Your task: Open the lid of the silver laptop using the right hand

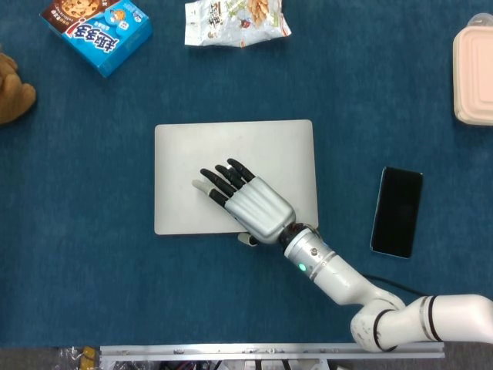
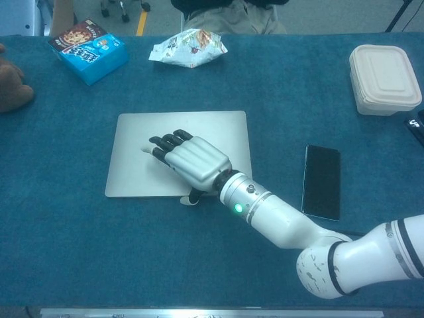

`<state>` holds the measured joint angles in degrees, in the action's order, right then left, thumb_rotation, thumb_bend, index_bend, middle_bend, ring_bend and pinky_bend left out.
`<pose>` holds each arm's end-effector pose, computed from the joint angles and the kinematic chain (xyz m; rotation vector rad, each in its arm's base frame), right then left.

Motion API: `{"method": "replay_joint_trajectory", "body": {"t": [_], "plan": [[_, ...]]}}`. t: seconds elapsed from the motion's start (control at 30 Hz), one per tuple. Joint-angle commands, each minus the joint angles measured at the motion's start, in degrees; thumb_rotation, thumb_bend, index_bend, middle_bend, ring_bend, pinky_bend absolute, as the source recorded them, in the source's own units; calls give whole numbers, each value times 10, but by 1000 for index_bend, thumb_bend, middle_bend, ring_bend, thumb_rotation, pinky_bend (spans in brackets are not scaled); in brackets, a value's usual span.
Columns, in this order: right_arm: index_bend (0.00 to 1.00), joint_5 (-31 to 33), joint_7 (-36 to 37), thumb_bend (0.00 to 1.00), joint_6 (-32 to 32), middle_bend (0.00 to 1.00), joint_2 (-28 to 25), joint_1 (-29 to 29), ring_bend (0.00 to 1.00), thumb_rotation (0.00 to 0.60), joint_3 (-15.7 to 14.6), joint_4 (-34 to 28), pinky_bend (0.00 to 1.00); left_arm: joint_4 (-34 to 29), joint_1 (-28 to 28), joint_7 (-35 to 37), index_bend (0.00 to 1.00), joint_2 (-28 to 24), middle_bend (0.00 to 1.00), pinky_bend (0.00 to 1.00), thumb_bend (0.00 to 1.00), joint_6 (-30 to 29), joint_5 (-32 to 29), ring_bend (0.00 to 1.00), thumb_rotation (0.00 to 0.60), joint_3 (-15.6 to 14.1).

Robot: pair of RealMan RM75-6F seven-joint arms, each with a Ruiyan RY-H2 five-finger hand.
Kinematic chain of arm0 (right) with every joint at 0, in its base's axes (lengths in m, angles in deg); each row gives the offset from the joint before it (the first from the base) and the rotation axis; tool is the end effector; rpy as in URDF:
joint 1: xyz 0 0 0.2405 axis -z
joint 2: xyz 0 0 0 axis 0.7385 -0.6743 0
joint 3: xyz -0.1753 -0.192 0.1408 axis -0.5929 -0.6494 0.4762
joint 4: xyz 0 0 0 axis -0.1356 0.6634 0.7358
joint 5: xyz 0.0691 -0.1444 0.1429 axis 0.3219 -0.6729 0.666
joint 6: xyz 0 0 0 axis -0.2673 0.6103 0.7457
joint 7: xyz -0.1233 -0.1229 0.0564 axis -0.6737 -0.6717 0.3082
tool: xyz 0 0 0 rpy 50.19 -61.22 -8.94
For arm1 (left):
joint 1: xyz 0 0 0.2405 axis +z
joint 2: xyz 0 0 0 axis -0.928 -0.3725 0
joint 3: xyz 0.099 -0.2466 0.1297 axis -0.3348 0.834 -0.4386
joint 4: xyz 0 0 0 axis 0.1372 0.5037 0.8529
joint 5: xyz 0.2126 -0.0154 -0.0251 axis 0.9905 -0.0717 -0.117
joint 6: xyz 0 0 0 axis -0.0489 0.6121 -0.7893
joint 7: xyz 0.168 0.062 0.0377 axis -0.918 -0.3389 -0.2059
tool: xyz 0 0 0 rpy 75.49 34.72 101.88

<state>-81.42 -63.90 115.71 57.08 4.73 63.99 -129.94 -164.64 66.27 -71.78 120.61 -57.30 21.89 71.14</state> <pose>-0.0543 -0.2889 -0.2127 2.2402 -0.7819 0.9970 -0.3483 0.1924 0.2078 -1.4474 -0.8449 -0.8266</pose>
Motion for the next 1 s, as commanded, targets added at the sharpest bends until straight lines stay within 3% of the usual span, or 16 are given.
{"method": "replay_joint_trajectory", "body": {"t": [0.03,0.37,1.0], "plan": [[0,-1,0,163,1,0,3,-2,0,600,0,3,14,3,1,3,287,1,276,183,342,-1,-1,226,600,0],[0,3,-10,361,3,0,5,-7,0,600,1,6,14,12,0,12,287,4,275,183,342,5,1,226,600,-3],[0,13,-71,383,12,0,-16,-36,0,600,31,-20,13,12,-31,18,287,-1,284,183,343,56,31,226,600,-22]]}}
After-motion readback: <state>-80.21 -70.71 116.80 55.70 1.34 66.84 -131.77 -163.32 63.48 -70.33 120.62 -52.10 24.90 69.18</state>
